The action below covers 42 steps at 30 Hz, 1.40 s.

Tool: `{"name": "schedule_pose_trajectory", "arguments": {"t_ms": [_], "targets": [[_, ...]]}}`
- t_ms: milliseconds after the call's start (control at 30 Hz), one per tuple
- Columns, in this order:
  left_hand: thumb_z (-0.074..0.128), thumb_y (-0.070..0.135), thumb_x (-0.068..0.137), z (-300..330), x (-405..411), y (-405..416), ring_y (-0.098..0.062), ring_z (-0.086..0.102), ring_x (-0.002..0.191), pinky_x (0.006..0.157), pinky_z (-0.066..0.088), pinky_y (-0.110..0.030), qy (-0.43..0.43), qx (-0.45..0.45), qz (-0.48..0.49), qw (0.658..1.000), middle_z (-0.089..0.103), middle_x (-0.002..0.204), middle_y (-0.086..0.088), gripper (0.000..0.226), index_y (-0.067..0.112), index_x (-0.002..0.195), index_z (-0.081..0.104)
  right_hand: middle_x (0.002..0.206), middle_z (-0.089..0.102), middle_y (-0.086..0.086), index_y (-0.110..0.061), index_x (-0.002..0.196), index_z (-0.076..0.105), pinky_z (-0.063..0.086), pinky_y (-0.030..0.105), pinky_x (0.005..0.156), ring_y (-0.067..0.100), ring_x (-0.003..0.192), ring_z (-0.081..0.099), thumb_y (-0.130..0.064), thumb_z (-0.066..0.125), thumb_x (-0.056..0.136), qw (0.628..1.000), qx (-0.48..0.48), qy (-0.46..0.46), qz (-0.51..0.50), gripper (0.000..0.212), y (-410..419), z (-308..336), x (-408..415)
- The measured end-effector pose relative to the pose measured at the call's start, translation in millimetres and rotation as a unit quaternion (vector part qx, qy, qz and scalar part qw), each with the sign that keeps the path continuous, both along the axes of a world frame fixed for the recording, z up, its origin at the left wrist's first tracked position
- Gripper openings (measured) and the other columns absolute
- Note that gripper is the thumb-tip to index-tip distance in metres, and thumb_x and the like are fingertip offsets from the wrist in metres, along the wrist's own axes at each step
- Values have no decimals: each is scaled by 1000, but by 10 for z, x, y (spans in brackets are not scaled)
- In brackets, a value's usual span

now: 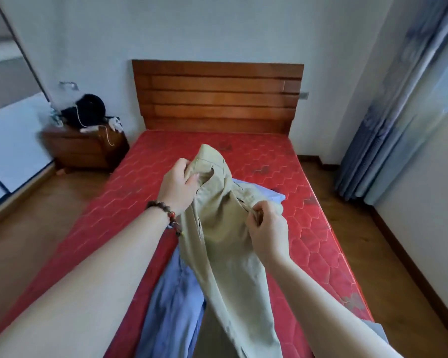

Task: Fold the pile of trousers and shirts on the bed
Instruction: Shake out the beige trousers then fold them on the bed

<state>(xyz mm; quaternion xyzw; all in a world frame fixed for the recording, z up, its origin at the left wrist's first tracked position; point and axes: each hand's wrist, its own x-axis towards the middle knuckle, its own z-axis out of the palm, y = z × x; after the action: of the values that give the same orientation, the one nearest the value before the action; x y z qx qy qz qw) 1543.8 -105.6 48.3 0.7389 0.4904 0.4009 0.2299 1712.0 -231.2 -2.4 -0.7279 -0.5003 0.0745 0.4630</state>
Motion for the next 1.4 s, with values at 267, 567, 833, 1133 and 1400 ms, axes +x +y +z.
{"name": "schedule_pose_trajectory", "arguments": {"t_ms": [267,567,833,1133,1400], "targets": [[65,30,89,1156,-1108,170,-15,48,56,51,32,-27,29,13,-40,999,48,56,6,36,18,60,48,68,48,-7,-10,81,53,35,20,60,6,65,45,-8,62,84,992,103,-53,41,9,194,685,-1393],[63,18,92,2131,-3074,396,3,56,79,67,38,-6,-7,101,-106,989,64,87,12,9,18,101,66,54,53,-8,-23,84,50,42,34,56,7,54,50,-46,56,90,990,-23,-78,111,25,500,1007,-3053],[60,3,92,2601,-4214,484,5,63,86,83,45,-10,-5,82,-205,975,70,87,21,32,34,91,66,155,22,1,-28,151,20,34,35,106,18,141,24,-56,77,67,969,130,-132,164,106,1077,2237,-3680],[65,4,89,2640,-4961,466,4,62,78,80,46,-21,80,51,-171,981,68,79,18,26,30,86,62,70,48,-1,-3,83,60,35,30,60,12,65,42,-31,82,71,918,-9,-196,345,38,1439,2750,-4397],[80,21,72,2554,-5124,334,9,58,58,57,42,-8,122,32,-90,988,66,62,18,16,22,76,64,67,48,1,-14,72,47,32,32,60,18,65,42,-8,68,75,913,103,-201,341,21,1439,2784,-4642]]}}
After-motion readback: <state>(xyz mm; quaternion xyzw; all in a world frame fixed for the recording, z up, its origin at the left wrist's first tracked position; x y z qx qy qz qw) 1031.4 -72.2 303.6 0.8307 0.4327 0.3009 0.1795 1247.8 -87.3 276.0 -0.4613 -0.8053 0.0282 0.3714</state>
